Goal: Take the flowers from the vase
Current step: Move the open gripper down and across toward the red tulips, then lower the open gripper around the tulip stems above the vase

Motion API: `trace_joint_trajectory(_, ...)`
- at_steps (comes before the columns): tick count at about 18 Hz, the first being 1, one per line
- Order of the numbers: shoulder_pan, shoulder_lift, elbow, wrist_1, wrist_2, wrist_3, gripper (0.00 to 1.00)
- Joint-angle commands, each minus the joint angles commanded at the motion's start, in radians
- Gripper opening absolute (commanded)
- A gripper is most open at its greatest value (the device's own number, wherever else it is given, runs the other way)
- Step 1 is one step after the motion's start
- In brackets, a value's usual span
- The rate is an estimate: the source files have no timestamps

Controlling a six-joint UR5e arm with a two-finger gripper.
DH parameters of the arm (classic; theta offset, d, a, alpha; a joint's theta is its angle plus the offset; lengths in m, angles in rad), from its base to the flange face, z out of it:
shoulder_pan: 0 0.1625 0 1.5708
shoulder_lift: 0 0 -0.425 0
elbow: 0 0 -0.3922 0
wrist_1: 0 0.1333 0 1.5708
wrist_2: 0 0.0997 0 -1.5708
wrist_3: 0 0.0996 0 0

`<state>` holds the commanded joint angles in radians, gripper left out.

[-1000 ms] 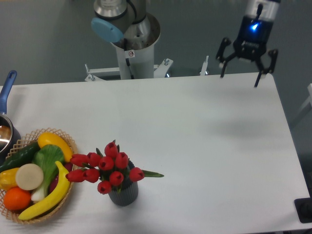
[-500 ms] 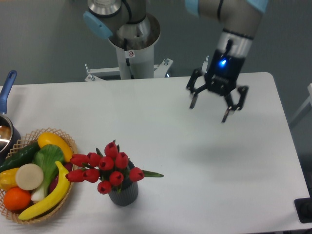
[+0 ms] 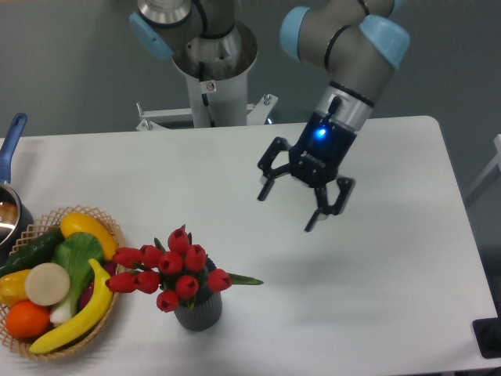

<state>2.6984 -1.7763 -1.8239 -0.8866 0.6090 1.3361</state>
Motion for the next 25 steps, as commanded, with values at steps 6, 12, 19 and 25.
trace_joint_trajectory(6,-0.04,-0.029,0.006,0.002,-0.005,0.002,1.0)
trace_joint_trajectory(12,-0.061,-0.077,0.014,0.006,-0.078,0.008,1.0)
trace_joint_trajectory(19,-0.092,-0.133,0.041,0.034,-0.132,0.009,1.0)
trace_joint_trajectory(25,-0.123,-0.164,0.069,0.041,-0.132,0.009,1.0)
